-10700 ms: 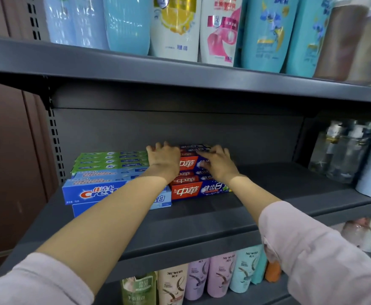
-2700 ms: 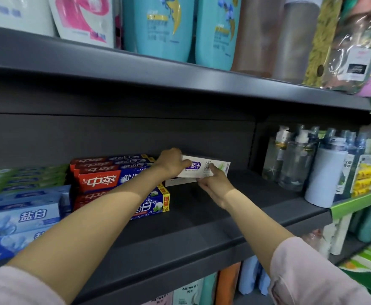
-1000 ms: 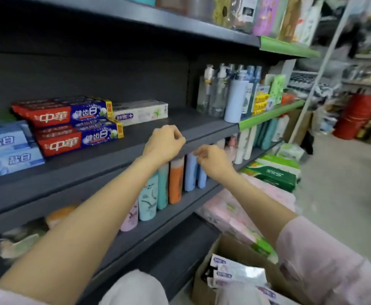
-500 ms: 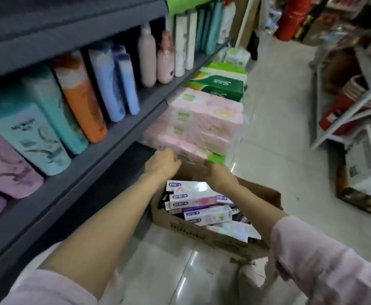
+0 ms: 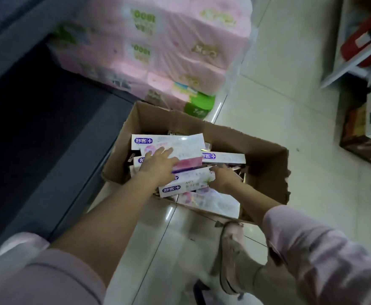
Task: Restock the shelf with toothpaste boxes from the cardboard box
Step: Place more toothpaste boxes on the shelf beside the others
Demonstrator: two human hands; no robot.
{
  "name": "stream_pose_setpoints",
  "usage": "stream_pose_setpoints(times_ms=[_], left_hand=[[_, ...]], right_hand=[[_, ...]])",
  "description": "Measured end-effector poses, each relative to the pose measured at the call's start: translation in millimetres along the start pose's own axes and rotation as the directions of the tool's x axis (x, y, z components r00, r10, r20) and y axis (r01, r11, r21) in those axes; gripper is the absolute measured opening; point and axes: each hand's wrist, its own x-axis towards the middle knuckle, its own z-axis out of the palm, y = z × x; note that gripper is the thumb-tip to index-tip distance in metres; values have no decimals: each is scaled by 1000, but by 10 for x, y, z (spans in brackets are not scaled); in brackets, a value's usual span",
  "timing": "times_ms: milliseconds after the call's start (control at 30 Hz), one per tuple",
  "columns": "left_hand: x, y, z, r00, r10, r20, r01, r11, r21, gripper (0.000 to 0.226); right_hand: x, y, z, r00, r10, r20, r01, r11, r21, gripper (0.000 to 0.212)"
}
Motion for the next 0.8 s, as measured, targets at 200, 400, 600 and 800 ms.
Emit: stream_pose_setpoints(times_ms=[200, 400, 600, 800], left_hand=[[359, 273, 517, 966, 254, 46, -258, 942, 215, 47], [699, 366, 945, 983, 9, 181, -20, 998, 58, 64], [784, 485, 1055, 993, -65, 101, 49, 986, 158, 54], [637, 402, 1038, 994, -38, 99, 52, 988, -144, 51]], right_hand=[[346, 362, 416, 986, 87, 141, -83, 996, -33, 73], [565, 627, 754, 965, 103, 242, -110, 994, 14, 71], [626, 711, 900, 968, 75, 241, -37, 987, -159, 63], [626, 769, 923, 949, 99, 298, -51, 985, -163, 73]])
